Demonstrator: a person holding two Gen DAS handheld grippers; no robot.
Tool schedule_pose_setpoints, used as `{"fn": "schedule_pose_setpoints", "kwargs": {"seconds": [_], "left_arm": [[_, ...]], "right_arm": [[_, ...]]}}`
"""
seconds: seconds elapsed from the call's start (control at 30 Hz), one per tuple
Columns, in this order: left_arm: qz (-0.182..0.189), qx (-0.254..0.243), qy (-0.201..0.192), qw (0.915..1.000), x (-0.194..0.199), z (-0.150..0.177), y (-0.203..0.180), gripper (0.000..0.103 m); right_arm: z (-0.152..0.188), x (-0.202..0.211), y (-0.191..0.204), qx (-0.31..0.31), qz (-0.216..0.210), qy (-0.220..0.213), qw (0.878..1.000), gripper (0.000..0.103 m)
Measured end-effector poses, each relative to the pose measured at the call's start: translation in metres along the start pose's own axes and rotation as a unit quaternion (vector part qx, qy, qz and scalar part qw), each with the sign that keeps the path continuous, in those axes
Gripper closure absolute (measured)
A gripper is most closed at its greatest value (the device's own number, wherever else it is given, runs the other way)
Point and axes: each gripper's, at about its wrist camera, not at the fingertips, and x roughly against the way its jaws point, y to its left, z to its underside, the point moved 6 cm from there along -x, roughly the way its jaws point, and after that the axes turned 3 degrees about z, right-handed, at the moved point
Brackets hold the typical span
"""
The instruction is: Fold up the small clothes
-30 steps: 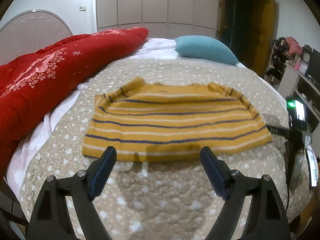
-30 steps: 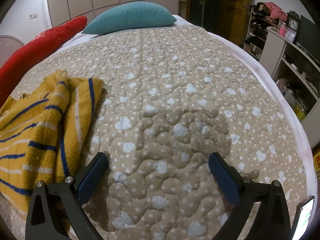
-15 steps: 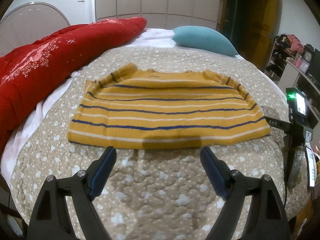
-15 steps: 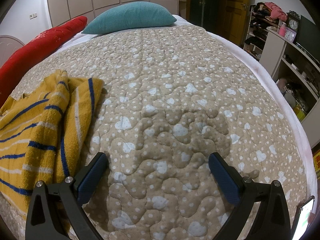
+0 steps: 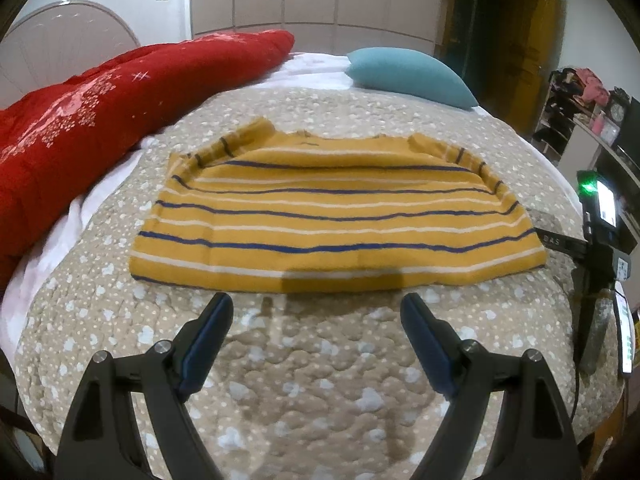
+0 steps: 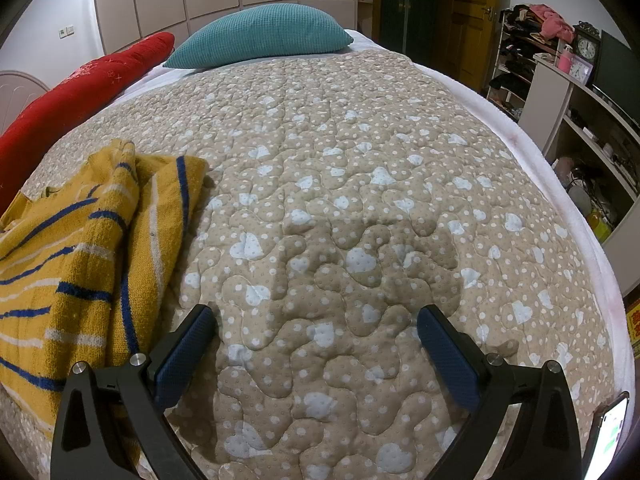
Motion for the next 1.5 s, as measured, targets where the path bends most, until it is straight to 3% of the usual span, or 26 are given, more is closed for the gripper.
{"fn": "schedule_pose_setpoints", "kwargs": {"seconds": [0.13, 0.33, 1.5], "left_arm": [[0.009, 0.020, 0.014, 0.9997, -0.010, 0.002, 0.006, 0.018], [0.014, 0.009, 0.017, 0.9997, -0.011, 0.005, -0.002, 0.018], [0.008, 0.042, 0.036, 0.9984, -0.031, 0.014, 0.023, 0.018]], "right_arm": [[0.000, 0.000, 0.000, 0.000, 0.000, 0.000, 1.000, 0.001], [0.001, 0.001, -0.001, 0.000, 0.000, 0.000, 1.000, 0.001], [0.000, 0.001, 0.000, 0.000, 0.000, 0.000, 1.000, 0.000]]}}
